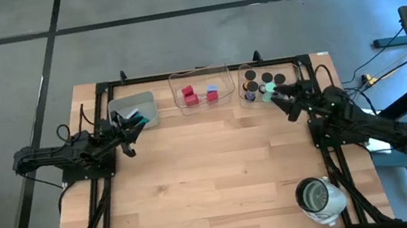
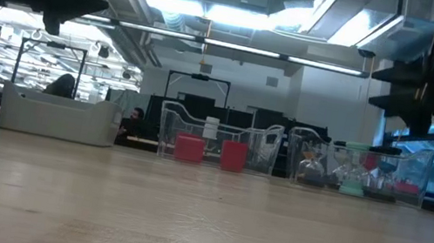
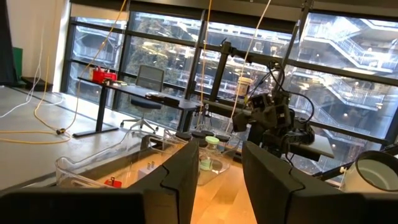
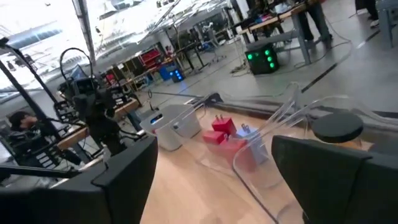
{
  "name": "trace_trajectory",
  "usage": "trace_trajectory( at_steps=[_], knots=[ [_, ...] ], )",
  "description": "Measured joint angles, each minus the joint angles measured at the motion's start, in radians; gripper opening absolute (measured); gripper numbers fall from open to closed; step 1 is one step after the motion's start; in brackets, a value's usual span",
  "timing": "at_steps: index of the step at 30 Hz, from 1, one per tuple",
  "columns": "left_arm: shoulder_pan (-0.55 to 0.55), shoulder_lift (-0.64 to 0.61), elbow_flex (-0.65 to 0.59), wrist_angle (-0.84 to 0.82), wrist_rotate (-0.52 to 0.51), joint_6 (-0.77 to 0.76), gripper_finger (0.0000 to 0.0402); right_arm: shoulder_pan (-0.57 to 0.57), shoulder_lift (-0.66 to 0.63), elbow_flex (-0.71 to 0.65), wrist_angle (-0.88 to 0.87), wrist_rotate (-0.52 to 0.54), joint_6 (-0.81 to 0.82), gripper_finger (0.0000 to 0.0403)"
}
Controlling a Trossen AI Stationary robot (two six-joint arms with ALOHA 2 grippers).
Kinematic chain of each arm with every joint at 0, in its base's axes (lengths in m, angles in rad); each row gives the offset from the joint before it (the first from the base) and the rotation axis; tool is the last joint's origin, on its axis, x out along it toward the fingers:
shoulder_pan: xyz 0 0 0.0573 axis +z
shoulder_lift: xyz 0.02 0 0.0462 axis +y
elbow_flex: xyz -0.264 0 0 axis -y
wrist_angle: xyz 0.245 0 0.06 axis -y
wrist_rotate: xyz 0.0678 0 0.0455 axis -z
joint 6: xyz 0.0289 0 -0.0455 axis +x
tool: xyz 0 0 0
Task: Pick & Place Office items
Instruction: Return to Home Position
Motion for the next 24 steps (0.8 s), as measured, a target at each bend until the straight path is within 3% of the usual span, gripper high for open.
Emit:
trace_trajectory(
  at_steps=[24],
  knots=[
    [0.000, 0.000, 0.000, 0.000, 0.000, 0.000, 0.0118, -0.037, 0.000, 0.000, -0.003, -0.006, 0.000, 0.0319]
  ],
)
